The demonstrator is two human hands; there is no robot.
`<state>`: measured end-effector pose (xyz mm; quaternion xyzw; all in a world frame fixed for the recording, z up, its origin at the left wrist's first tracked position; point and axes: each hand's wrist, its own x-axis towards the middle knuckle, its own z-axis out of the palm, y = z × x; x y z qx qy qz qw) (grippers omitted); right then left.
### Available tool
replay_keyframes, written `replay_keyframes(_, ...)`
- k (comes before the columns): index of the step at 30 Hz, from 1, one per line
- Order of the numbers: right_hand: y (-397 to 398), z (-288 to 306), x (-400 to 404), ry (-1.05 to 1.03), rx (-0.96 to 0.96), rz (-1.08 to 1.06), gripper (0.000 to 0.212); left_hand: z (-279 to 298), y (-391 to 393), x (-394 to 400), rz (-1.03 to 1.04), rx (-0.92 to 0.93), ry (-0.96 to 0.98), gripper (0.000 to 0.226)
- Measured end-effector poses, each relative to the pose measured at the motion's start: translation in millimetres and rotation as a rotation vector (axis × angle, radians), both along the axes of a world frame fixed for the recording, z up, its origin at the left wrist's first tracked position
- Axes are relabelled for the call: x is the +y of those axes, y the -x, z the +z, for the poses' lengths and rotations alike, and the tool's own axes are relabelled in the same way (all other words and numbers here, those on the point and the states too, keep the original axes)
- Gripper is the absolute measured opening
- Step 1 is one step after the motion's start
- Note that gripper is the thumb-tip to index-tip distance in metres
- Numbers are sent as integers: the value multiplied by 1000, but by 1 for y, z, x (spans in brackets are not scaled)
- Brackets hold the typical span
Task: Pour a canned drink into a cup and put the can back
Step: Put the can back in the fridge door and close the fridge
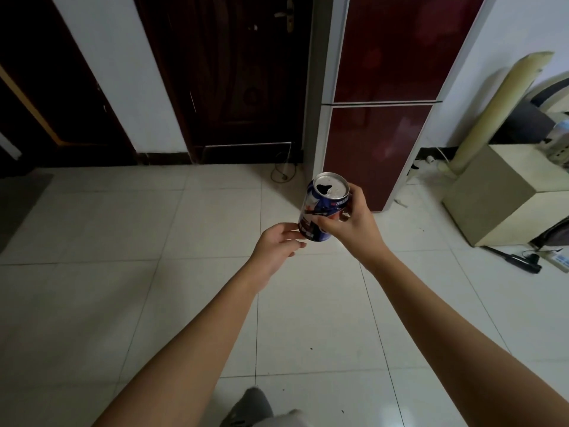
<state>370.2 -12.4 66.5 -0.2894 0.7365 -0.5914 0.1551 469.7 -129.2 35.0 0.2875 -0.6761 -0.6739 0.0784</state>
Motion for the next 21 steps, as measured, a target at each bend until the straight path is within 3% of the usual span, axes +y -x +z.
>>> replay_keyframes(21,230,-11,-203,-20,-44,-135,79,-5,250,-221,-151,-5,36,28)
